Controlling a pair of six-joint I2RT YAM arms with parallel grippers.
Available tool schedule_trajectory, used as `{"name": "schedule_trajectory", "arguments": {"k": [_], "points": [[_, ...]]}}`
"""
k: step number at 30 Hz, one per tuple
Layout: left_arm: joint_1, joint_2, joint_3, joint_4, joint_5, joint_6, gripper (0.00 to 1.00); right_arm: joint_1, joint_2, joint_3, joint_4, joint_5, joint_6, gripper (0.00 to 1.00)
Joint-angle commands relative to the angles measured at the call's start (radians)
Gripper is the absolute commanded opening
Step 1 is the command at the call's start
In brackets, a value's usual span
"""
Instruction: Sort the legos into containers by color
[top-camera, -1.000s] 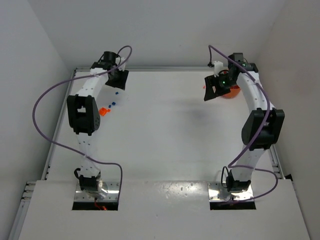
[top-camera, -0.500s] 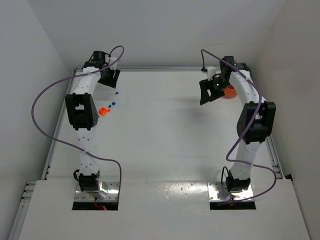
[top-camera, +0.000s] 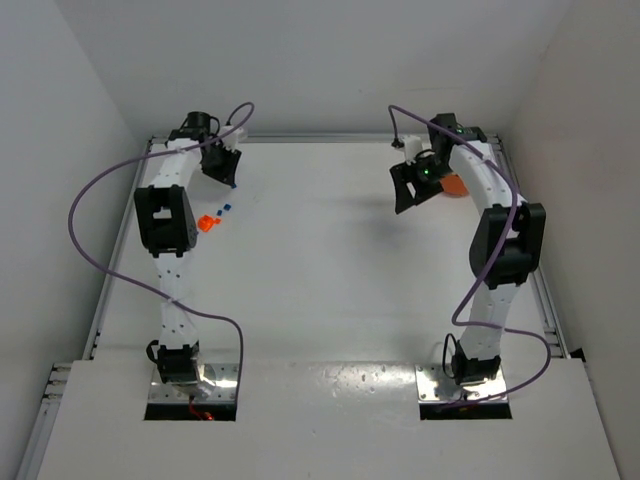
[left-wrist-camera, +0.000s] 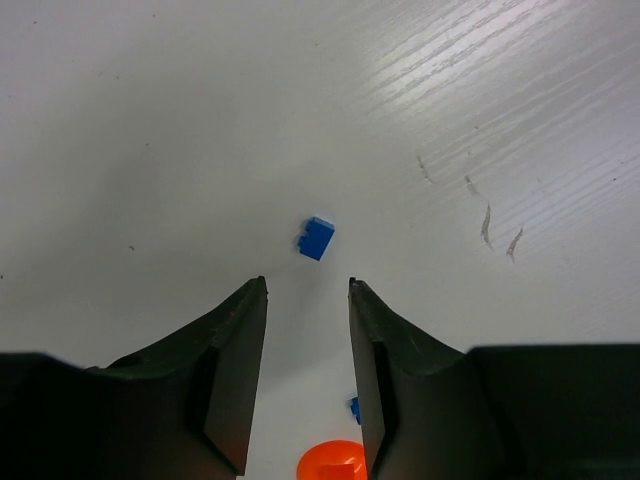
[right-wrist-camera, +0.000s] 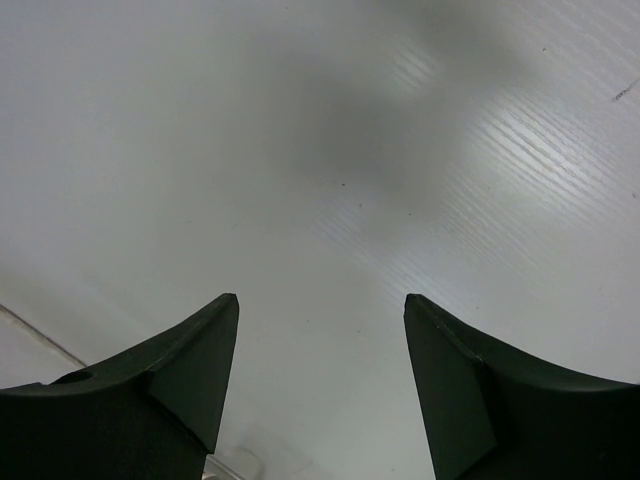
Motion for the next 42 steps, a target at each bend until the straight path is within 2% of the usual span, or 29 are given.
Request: {"name": "schedule_trajectory", "arguments": {"k": [1, 9, 24, 35, 42], "points": [[0.007, 0.014, 0.048, -0.004, 0.068, 0.030, 0.44, 0.012, -0.018, 0.000, 0.007, 0.012, -0.021, 0.68], [0.007, 0.047, 0.075, -0.004, 0.068, 0.039, 0.51, 0.041, -0.018, 0.000, 0.007, 0.031, -0.021, 0.68], [0.007, 0.093, 0.094, 0.014, 0.068, 0.020, 0.51, 0.069, 0.001, 0.009, 0.016, 0.051, -0.021, 0.68], [-0.012, 0.102, 0.060, 0.014, 0.077, 0.048, 0.41, 0.078, 0.010, 0.009, 0.025, 0.060, -0.021, 0.67], [-0.032, 0.083, 0.020, 0.014, 0.076, 0.086, 0.38, 0.087, 0.010, 0.009, 0.025, 0.060, -0.021, 0.67]]}}
